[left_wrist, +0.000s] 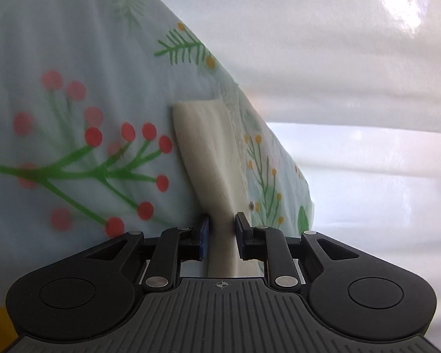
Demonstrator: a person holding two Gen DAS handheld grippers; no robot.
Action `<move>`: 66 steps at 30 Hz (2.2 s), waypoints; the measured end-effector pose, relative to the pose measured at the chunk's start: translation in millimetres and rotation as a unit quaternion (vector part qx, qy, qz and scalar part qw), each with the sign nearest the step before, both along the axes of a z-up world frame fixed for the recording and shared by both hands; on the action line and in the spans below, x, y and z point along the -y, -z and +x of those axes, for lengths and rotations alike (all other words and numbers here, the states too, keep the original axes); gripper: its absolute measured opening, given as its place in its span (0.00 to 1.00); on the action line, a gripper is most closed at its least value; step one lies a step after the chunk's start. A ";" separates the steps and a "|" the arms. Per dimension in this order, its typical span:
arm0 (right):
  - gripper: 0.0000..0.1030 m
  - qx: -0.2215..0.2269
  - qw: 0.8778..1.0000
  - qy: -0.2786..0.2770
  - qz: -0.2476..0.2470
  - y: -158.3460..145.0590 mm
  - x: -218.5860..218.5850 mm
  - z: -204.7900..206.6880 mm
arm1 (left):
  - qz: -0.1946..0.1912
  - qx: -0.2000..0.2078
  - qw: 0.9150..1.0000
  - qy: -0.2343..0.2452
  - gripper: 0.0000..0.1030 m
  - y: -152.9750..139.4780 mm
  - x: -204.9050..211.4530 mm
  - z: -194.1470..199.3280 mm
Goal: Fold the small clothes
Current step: 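Grasp the other sleeve cuff with the left gripper and lift it, then lay the held sleeve across the body and open the left gripper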
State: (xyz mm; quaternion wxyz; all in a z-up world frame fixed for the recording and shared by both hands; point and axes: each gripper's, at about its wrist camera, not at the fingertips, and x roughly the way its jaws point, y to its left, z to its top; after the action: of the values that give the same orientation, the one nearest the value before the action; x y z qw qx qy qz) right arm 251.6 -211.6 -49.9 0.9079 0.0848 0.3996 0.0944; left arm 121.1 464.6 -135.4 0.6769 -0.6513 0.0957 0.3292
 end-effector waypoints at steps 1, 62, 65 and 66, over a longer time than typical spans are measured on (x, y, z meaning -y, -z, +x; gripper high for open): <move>0.34 0.000 1.000 0.001 -0.001 -0.5 -0.6 -0.6 | 0.003 0.002 1.000 -0.008 0.20 0.1 -3.3 -2.3; 0.05 0.022 0.989 -0.064 0.132 -0.1 -46.3 68.1 | 0.374 -0.190 0.792 0.443 0.52 -52.1 314.7 107.1; 0.05 0.032 0.994 -0.042 0.092 1.2 -12.4 56.8 | 0.371 -0.197 0.792 0.444 0.52 -47.6 318.5 114.9; 0.06 0.021 0.995 -0.034 0.086 6.4 -0.6 55.3 | 0.370 -0.195 0.791 0.446 0.52 -46.7 319.9 116.2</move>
State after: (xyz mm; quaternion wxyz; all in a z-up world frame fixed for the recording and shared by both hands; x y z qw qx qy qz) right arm 306.8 -211.0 -56.4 0.9016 0.1472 0.3735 0.1614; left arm 237.3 144.7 -88.7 0.9047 -0.1579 0.3767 0.1214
